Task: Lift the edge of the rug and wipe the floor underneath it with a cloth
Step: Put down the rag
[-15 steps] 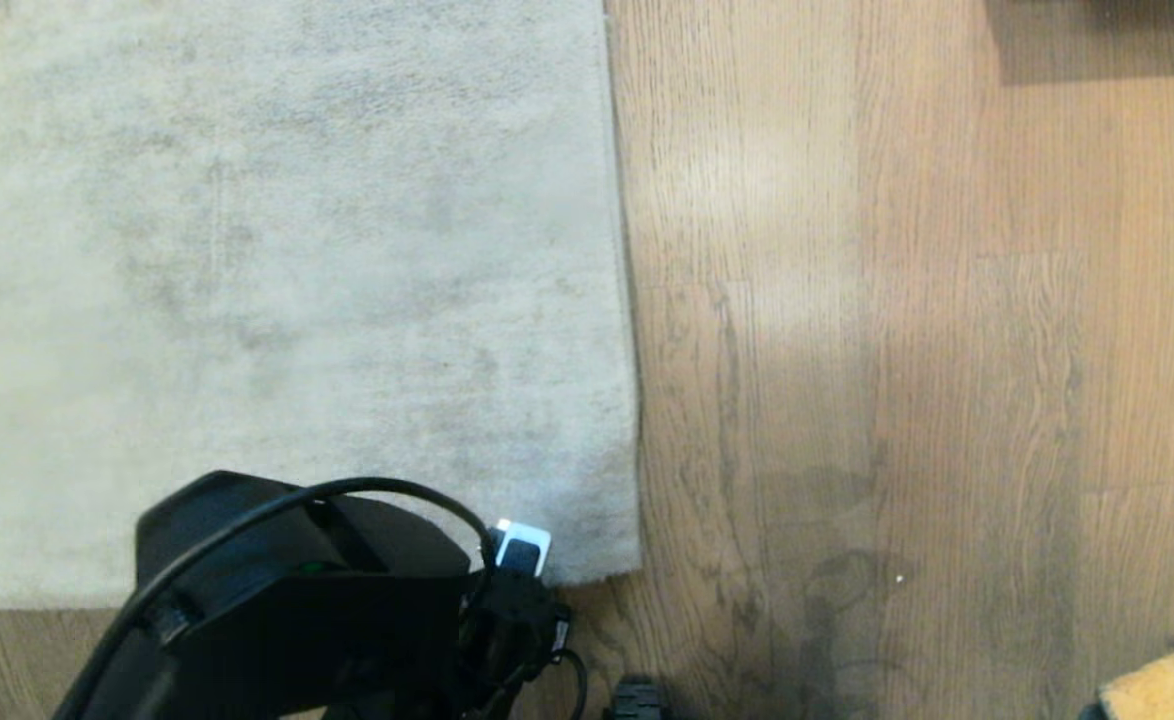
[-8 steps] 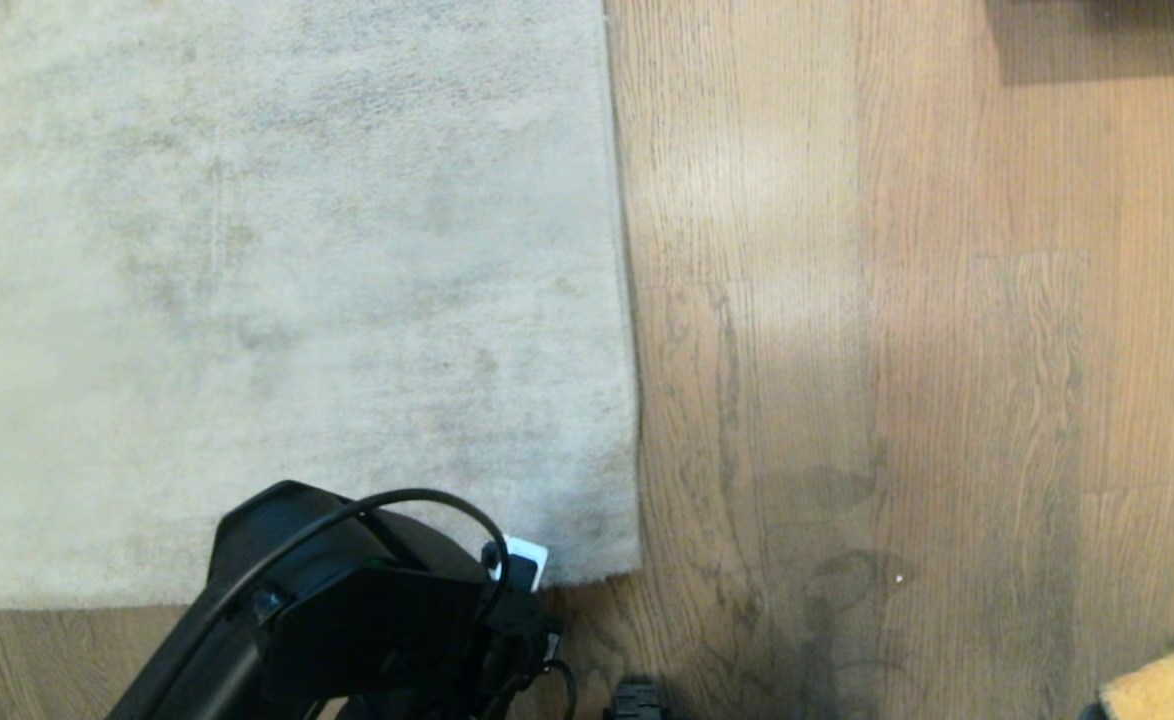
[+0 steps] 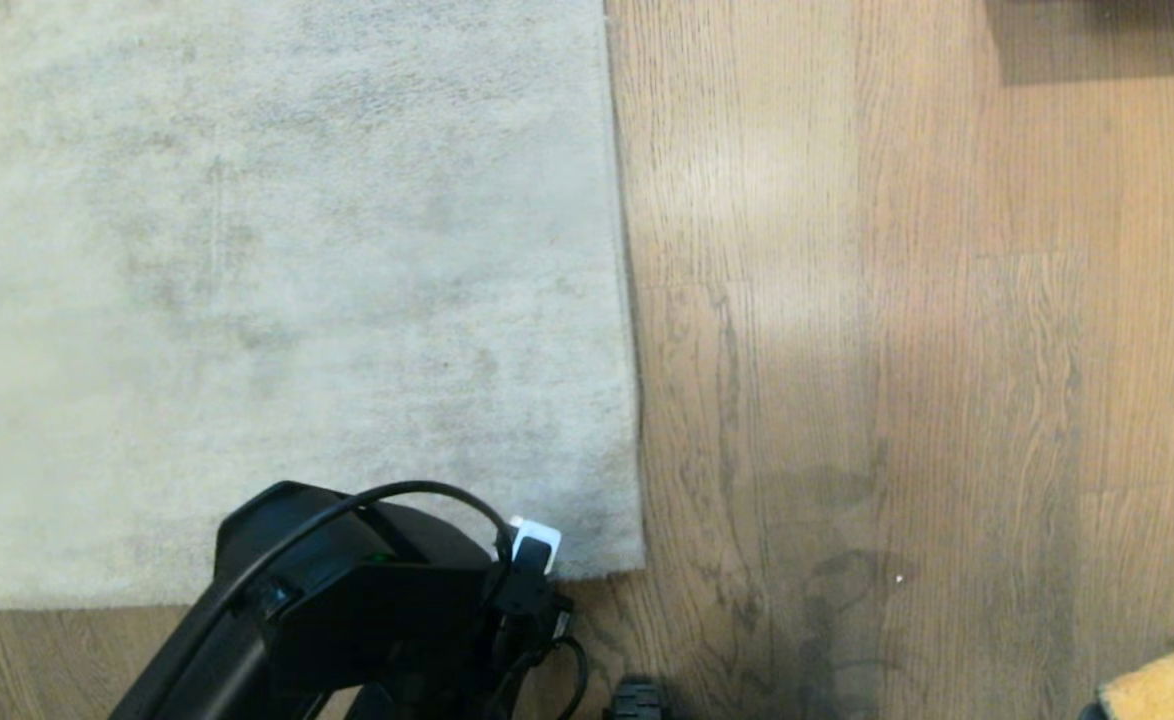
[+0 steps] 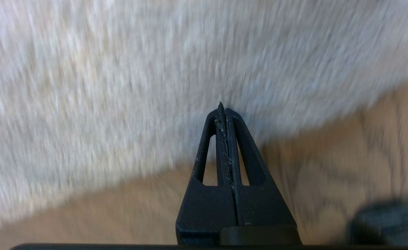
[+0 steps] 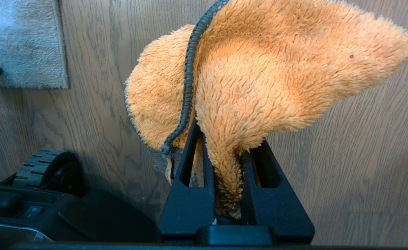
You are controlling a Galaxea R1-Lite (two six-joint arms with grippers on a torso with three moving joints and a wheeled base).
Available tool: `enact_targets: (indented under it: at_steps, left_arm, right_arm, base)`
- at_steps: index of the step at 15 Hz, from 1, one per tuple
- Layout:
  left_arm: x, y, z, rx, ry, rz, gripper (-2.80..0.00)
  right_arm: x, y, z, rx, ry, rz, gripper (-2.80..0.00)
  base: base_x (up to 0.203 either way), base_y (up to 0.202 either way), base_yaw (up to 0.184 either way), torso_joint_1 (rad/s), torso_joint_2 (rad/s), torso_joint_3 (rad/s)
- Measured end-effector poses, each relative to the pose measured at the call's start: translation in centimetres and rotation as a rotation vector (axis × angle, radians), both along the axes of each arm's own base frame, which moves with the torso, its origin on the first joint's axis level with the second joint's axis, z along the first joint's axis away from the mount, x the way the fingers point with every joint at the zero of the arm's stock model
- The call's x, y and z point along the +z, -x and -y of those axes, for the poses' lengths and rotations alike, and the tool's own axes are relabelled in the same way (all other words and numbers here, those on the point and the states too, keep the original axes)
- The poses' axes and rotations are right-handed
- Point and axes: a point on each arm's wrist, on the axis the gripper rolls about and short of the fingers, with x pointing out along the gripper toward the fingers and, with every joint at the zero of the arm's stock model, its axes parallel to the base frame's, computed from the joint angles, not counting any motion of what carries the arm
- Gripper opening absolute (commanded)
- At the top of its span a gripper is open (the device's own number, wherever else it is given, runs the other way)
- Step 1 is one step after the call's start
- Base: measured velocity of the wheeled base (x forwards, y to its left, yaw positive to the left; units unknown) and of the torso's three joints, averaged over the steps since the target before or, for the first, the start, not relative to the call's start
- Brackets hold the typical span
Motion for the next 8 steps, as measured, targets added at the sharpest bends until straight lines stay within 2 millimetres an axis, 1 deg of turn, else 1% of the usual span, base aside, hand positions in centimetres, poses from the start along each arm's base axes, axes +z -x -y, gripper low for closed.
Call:
enact_targets:
  at_steps: [3,8]
  left_arm:
    - [0.43,-0.81,0.53,-0.002,0.014,0.034,-2.80]
    - [0.95,-1.06,0.67,-0.005,0.015,0.052,-2.80]
  right_arm:
    - [0.00,0.00,0.00,0.000,0.000,0.000,-2.80]
    - [0.00,0.00,0.00,0.000,0.000,0.000,-2.80]
  base:
    - [0.000,0.000,0.000,0.000,0.00,0.000]
    - [0.000,0.000,0.000,0.000,0.00,0.000]
